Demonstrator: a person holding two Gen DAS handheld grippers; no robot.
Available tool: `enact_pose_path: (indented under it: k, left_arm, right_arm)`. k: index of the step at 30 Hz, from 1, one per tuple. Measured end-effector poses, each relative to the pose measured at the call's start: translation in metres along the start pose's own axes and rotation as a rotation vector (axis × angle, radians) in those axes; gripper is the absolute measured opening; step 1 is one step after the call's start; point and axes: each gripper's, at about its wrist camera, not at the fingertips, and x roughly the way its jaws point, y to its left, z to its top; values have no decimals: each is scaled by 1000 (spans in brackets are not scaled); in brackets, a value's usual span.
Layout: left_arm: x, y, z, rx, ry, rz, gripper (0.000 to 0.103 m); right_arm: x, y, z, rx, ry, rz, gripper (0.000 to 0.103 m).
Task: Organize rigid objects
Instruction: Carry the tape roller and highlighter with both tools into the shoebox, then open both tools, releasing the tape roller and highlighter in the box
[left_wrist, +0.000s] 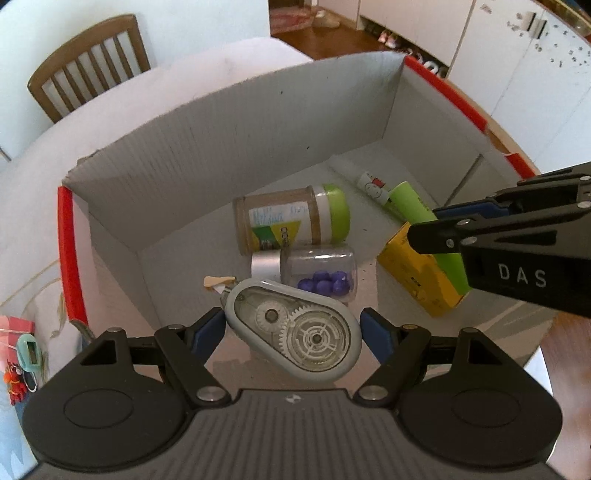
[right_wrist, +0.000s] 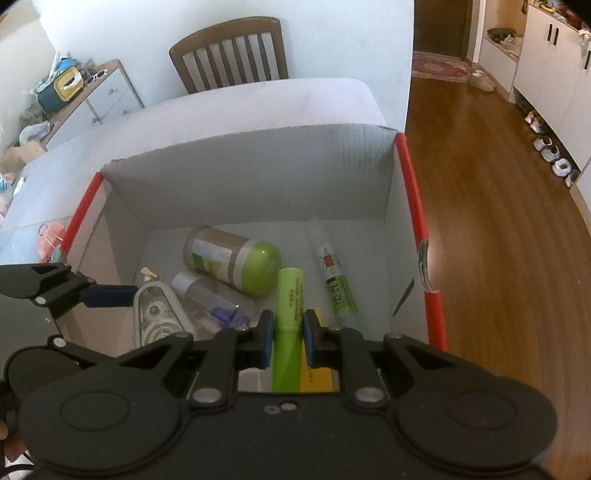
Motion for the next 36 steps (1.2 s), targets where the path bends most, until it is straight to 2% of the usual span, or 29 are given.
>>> enact_pose_path:
  k: [15, 23, 30, 36]
  left_arm:
    - [24, 7, 15, -73, 150, 5, 79]
    - [32, 9, 21, -87, 181, 3, 77]
    - [29, 16, 28, -100, 187, 2, 78]
    - [19, 17, 19, -105, 131, 0, 78]
  right_arm:
    - [15, -4, 3, -40, 44, -1, 16]
    - [19, -2, 5, -49, 51, 3, 20]
    - [14, -2, 5, -47, 48, 11, 28]
    - [2, -4, 3, -40, 24, 21, 38]
